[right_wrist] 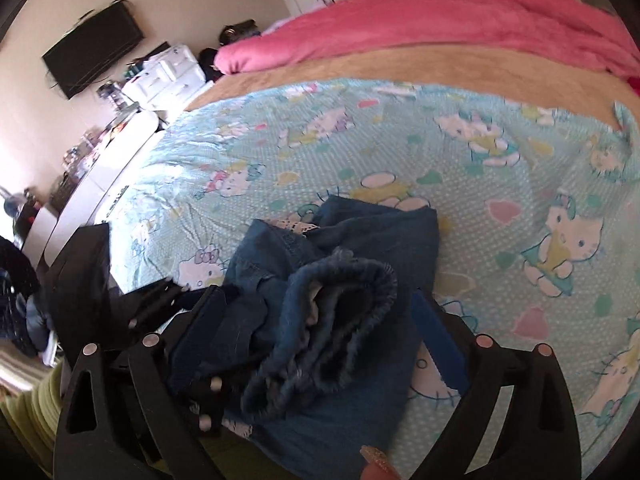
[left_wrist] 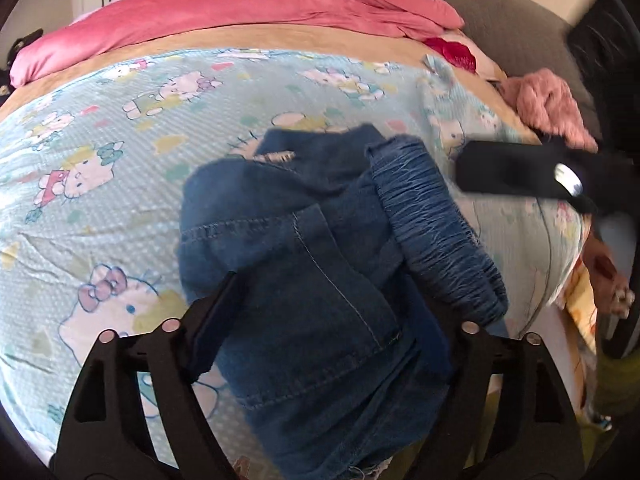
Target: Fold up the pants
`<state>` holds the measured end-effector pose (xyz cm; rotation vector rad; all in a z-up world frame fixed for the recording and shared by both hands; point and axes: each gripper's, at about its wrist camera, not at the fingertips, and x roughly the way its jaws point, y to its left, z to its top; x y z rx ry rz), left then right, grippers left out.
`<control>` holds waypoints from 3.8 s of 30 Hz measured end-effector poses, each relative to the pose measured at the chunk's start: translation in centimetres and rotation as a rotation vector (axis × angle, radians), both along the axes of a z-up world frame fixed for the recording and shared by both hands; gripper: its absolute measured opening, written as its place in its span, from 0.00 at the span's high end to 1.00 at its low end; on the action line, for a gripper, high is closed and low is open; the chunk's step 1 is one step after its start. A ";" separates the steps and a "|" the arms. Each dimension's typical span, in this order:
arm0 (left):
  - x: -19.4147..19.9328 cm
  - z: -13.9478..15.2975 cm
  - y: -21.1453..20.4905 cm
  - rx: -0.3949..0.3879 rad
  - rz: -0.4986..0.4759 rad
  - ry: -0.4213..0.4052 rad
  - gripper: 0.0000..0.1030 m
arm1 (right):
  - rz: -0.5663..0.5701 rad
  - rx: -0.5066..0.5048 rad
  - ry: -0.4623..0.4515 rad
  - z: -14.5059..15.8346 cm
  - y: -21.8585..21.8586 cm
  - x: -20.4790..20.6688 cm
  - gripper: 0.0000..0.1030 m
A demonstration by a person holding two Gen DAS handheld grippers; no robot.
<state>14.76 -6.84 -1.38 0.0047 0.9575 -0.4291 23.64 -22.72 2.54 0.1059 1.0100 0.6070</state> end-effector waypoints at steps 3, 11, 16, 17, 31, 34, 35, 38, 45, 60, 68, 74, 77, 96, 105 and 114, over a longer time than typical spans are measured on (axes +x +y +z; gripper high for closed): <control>-0.3 0.5 1.5 -0.054 0.013 0.001 0.26 | -0.013 -0.057 0.057 -2.4 0.2 0.6 0.11; 1.1 2.1 5.2 -0.065 0.099 -0.017 0.22 | 0.024 -0.034 0.056 -4.5 -1.9 -0.6 0.50; 1.8 2.3 5.8 -0.081 0.117 -0.010 0.22 | 0.050 -0.071 -0.150 -0.5 -2.5 -3.5 0.36; 2.0 2.3 6.0 -0.073 0.123 -0.007 0.22 | 0.085 -0.098 -0.225 0.5 -2.5 -4.9 0.35; 5.9 -0.7 5.2 -0.045 0.136 0.136 0.22 | 0.716 -0.431 -0.585 -1.7 6.7 -13.7 0.51; 6.6 -1.3 4.8 -0.046 0.134 0.142 0.38 | 0.758 -0.419 -0.470 -3.5 6.4 -12.8 0.95; 6.7 -1.4 4.7 -0.052 0.131 0.147 0.40 | 0.767 -0.394 -0.447 -3.5 6.0 -12.9 0.95; 6.7 -1.3 4.2 -0.036 0.129 0.122 0.40 | 0.751 -0.338 -0.412 -3.0 4.3 -13.4 0.95; 6.7 -2.1 4.2 -0.062 0.157 0.108 0.30 | 0.595 -0.229 -0.235 -5.2 2.5 -12.1 0.84; 2.4 2.6 4.1 -0.046 0.195 -0.028 0.15 | 0.152 -0.167 -0.323 2.4 -1.6 -7.9 0.36; 0.8 2.1 2.7 -0.018 0.177 -0.023 0.14 | 0.088 -0.212 -0.312 1.0 -1.6 -6.3 0.36; 0.2 0.3 1.5 0.037 0.161 0.001 0.14 | 0.050 -0.202 -0.283 0.4 -1.1 -4.4 0.36; 0.1 -0.7 1.3 0.040 0.158 0.019 0.14 | 0.059 -0.174 -0.264 0.0 -0.6 -3.7 0.36; -0.3 -0.9 1.7 0.018 0.165 0.014 0.11 | 0.045 -0.233 -0.217 -2.3 -0.4 -2.4 0.32; -0.7 1.1 2.3 0.018 0.194 -0.042 0.10 | 0.002 -0.244 -0.263 -0.4 -1.9 -3.2 0.31; -0.5 1.2 3.1 0.034 0.236 -0.047 0.09 | -0.032 -0.250 -0.256 -0.3 -3.0 -3.1 0.31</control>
